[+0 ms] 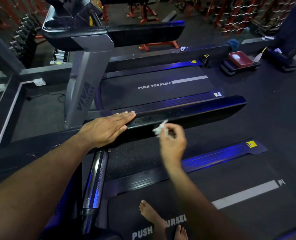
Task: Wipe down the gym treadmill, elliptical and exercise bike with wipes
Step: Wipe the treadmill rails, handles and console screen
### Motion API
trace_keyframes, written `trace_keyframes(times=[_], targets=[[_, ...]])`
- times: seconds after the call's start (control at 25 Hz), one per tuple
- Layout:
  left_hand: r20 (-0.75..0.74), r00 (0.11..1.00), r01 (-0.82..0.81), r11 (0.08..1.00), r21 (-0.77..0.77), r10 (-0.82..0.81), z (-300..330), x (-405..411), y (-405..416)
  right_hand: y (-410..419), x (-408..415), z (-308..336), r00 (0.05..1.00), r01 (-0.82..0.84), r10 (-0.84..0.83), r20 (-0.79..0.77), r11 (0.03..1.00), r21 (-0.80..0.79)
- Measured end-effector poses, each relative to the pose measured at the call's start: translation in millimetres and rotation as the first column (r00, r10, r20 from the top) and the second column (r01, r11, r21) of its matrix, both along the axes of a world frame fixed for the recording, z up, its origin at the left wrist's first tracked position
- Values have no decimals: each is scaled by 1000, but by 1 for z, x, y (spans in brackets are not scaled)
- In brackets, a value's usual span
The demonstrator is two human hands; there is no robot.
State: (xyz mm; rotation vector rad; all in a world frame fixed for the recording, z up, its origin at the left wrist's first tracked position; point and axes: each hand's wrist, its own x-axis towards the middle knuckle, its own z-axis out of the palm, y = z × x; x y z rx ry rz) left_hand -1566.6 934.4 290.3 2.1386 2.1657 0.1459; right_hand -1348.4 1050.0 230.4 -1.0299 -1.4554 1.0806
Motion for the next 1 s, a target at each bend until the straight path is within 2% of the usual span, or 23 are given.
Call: trace_keyframes(times=[0.08,0.16,0.36,0.48,0.64,0.8,0.88,1.0], targets=[[-8,1000,-8,1000,-1,8,1,0,-2,45,30,1,983,183,-183,2,983,15],[11,999,-32,999,-5,32,2,2,-2,67,36,0,965,261,-261,19,965,5],[130,971,-208,978,27,203,9,-11,-32,37,-4,0,976,217,-216,10,976,-24],[93,930,-354,935,-27,355,1,-33,-75,-8,-30,-5,995,99,-100,-29,994,-37],[69,905,-418,908,-38,420,3,-29,-81,-96,-81,-2,986,-169,169,7,985,-17],[24,897,-441,898,-15,441,7,-23,-80,-111,-93,0,965,-264,264,-16,962,-74],[29,899,-436,900,-9,436,6,-25,-79,-96,-79,-5,970,-244,245,-10,962,-125],[10,907,-422,907,5,422,4,-25,-77,-61,-58,-25,1000,-24,21,-15,952,-306]])
